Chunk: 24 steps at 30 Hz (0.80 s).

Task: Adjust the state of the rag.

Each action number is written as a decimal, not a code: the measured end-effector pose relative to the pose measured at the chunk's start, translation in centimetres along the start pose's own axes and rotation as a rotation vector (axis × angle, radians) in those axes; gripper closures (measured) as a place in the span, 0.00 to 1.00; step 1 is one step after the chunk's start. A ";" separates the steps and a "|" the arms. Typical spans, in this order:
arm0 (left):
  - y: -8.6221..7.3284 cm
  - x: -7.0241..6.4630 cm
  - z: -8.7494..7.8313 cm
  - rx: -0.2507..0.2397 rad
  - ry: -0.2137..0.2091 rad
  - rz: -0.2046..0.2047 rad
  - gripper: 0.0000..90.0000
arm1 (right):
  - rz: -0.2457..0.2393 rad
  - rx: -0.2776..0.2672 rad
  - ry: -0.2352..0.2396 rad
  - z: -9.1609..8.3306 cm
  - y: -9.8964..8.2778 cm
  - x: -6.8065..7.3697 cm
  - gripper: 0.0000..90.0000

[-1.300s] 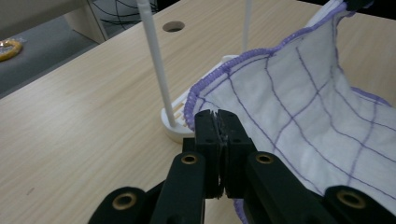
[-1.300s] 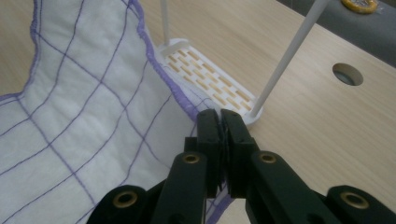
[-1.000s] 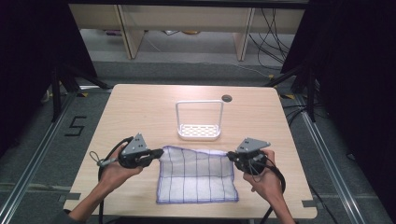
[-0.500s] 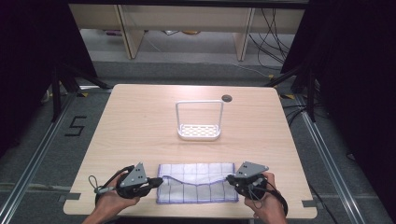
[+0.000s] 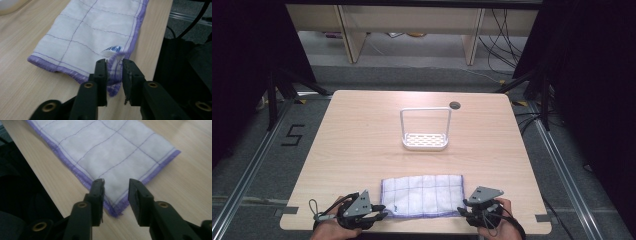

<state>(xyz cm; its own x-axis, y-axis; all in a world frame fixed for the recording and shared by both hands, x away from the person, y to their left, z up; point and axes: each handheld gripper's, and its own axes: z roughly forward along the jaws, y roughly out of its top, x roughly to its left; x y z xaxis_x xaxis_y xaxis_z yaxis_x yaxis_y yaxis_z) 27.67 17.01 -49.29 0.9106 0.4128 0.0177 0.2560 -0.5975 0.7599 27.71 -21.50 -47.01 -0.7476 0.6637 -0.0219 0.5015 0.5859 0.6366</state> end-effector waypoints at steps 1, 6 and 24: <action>0.0 0.1 -0.2 -0.007 -0.010 -0.001 0.79 | 0.000 0.000 0.000 0.0 0.0 0.0 0.70; 0.8 1.9 -1.5 -0.094 0.056 -0.114 0.57 | 0.111 -0.022 -0.045 -0.9 0.0 -0.8 0.60; 2.1 8.8 3.4 -0.017 0.157 -0.234 0.37 | 0.202 -0.018 -0.104 1.5 0.0 -0.3 0.43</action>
<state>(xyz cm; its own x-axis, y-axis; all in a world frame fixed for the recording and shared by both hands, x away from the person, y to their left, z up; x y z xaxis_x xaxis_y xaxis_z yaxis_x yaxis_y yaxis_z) 37.35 17.08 -49.78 0.7658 0.6403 -0.0599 0.4468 -0.4627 0.7657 28.58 -21.04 -48.15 -0.5833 0.8118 0.0291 0.6281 0.4280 0.6498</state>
